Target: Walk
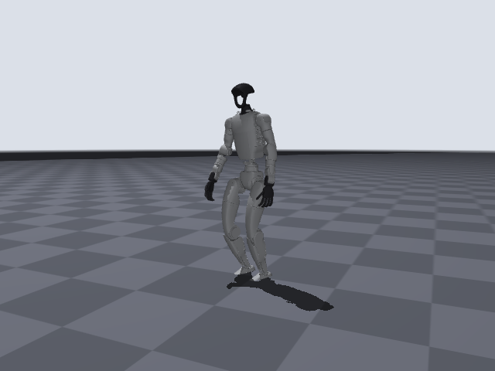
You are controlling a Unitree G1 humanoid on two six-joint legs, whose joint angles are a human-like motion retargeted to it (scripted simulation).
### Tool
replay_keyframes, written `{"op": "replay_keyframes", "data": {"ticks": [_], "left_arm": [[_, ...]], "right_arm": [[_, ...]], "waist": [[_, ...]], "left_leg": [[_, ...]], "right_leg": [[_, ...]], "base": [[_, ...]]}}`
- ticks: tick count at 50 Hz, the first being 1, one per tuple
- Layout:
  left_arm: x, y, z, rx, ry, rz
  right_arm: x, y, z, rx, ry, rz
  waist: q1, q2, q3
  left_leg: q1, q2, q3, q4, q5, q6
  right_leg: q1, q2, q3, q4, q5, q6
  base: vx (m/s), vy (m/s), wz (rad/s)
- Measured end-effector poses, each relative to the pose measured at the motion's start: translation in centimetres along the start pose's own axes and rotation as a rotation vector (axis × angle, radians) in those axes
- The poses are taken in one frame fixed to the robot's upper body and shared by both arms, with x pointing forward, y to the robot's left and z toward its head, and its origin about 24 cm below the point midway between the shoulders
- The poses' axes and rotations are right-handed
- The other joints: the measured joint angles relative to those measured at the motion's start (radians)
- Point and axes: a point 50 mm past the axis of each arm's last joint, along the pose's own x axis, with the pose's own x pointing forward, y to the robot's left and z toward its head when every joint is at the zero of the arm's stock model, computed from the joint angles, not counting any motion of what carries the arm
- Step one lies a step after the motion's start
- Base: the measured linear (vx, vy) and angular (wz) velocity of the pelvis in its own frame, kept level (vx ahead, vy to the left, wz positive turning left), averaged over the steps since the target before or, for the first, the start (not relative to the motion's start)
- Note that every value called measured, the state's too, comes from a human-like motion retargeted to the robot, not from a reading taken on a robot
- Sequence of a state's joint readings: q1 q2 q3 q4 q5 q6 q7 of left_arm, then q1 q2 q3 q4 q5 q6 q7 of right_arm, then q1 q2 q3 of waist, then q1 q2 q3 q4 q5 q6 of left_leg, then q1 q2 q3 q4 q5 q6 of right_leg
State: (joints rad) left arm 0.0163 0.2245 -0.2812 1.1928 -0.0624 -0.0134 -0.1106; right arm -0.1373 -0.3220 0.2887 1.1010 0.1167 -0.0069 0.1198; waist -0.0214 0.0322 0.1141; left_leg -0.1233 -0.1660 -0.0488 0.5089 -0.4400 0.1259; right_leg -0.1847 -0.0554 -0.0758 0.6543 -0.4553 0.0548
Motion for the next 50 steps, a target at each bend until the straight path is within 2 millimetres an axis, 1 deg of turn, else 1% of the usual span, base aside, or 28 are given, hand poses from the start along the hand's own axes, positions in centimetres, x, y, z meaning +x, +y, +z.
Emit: {"op": "replay_keyframes", "data": {"ticks": [4,7,10,13,18,24,29,33,35,38,40,42,45,47,48,50], "left_arm": [[-0.2,0.0,-1.2,-0.014,0.036,0.000],[-0.3,0.0,-1.9,-0.030,0.060,0.008],[-0.4,0.3,-2.3,-0.045,0.074,0.030],[-0.4,1.0,-1.7,-0.052,0.055,0.059],[-0.2,1.6,0.2,-0.047,-0.011,0.095],[-0.1,2.2,3.4,-0.021,-0.128,0.123],[-0.2,2.4,6.4,0.009,-0.228,0.136],[-0.4,2.5,8.7,0.030,-0.302,0.138],[-0.5,2.5,9.7,0.036,-0.332,0.136],[-0.6,2.3,10.5,0.036,-0.357,0.128],[-0.5,2.1,10.7,0.031,-0.360,0.119],[-0.4,1.8,10.4,0.026,-0.348,0.108],[-0.2,1.4,9.5,0.029,-0.312,0.091],[-0.1,1.3,8.9,0.041,-0.285,0.078],[0.0,1.2,8.6,0.048,-0.272,0.074],[0.1,1.2,7.7,0.068,-0.244,0.066]], "right_arm": [[0.0,-0.1,0.9,0.010,-0.047,-0.008],[-0.1,-0.2,1.0,0.028,-0.063,-0.017],[-0.2,-0.2,0.6,0.049,-0.057,-0.028],[-0.3,-0.3,0.0,0.068,-0.035,-0.041],[-0.5,0.2,-1.9,0.103,0.031,-0.047],[-1.1,1.5,-5.4,0.156,0.150,-0.032],[-2.2,2.6,-8.9,0.210,0.270,-0.025],[-3.3,3.0,-11.5,0.261,0.363,-0.036],[-3.9,3.1,-12.7,0.287,0.407,-0.047],[-4.8,3.0,-14.3,0.329,0.463,-0.075],[-5.3,2.9,-15.1,0.357,0.491,-0.099],[-5.6,2.6,-15.5,0.379,0.504,-0.120],[-5.6,2.0,-15.5,0.403,0.496,-0.149],[-5.3,1.4,-14.8,0.409,0.467,-0.165],[-5.1,1.2,-14.4,0.409,0.448,-0.170],[-4.6,0.6,-13.5,0.400,0.404,-0.179]], "waist": [[-0.011,-0.020,0.015],[-0.026,-0.030,0.024],[-0.043,-0.034,0.032],[-0.062,-0.027,0.041],[-0.090,-0.015,0.060],[-0.119,-0.012,0.069],[-0.148,-0.022,0.062],[-0.174,-0.024,0.053],[-0.186,-0.022,0.048],[-0.208,-0.017,0.037],[-0.220,-0.007,0.029],[-0.227,0.008,0.020],[-0.230,0.035,0.007],[-0.229,0.056,0.000],[-0.225,0.064,-0.005],[-0.213,0.071,-0.014]], "left_leg": [[0.030,-0.048,-0.012,-0.020,0.001,0.012],[0.058,-0.072,-0.028,-0.045,0.005,0.018],[0.092,-0.082,-0.048,-0.073,0.008,0.021],[0.137,-0.075,-0.073,-0.115,0.014,0.019],[0.210,-0.049,-0.112,-0.153,0.008,0.015],[0.265,-0.021,-0.148,-0.150,-0.022,0.004],[0.301,-0.010,-0.177,-0.125,-0.054,-0.010],[0.342,0.007,-0.208,-0.116,-0.056,-0.032],[0.360,0.014,-0.239,-0.108,-0.038,-0.050],[0.385,0.029,-0.257,-0.077,-0.003,-0.080],[0.393,0.038,-0.272,-0.038,0.040,-0.109],[0.389,0.043,-0.294,0.018,0.114,-0.153],[0.358,0.040,-0.326,0.135,0.221,-0.236],[0.301,0.053,-0.307,0.263,0.320,-0.291],[0.267,0.058,-0.294,0.332,0.366,-0.313],[0.191,0.069,-0.253,0.470,0.431,-0.337]], "right_leg": [[-0.104,-0.073,-0.017,0.256,0.000,-0.013],[-0.187,-0.115,-0.022,0.403,0.001,-0.029],[-0.263,-0.138,-0.025,0.463,0.011,-0.037],[-0.319,-0.138,-0.035,0.417,0.032,-0.035],[-0.360,-0.104,-0.050,0.198,0.110,0.004],[-0.374,-0.054,-0.045,-0.091,0.240,0.072],[-0.391,-0.037,-0.034,-0.184,0.327,0.111],[-0.400,-0.029,-0.042,-0.161,0.376,0.115],[-0.406,-0.022,-0.048,-0.120,0.380,0.106],[-0.414,-0.008,-0.056,-0.041,0.365,0.082],[-0.412,0.012,-0.058,0.005,0.333,0.057],[-0.400,0.043,-0.059,0.031,0.299,0.027],[-0.368,0.099,-0.056,0.043,0.262,-0.019],[-0.340,0.137,-0.053,0.029,0.239,-0.046],[-0.325,0.154,-0.049,0.021,0.225,-0.058],[-0.289,0.181,-0.037,0.006,0.194,-0.074]], "base": [[0.11,0.04,0.08],[0.14,0.04,0.13],[0.17,0.04,0.16],[0.20,0.03,0.17],[0.23,0.01,0.18],[0.28,-0.03,0.17],[0.34,-0.09,0.19],[0.41,-0.13,0.15],[0.46,-0.16,0.04],[0.49,-0.18,0.02],[0.50,-0.19,-0.09],[0.51,-0.19,-0.24],[0.51,-0.16,-0.36],[0.51,-0.13,-0.39],[0.52,-0.11,-0.42],[0.53,-0.09,-0.44]]}}
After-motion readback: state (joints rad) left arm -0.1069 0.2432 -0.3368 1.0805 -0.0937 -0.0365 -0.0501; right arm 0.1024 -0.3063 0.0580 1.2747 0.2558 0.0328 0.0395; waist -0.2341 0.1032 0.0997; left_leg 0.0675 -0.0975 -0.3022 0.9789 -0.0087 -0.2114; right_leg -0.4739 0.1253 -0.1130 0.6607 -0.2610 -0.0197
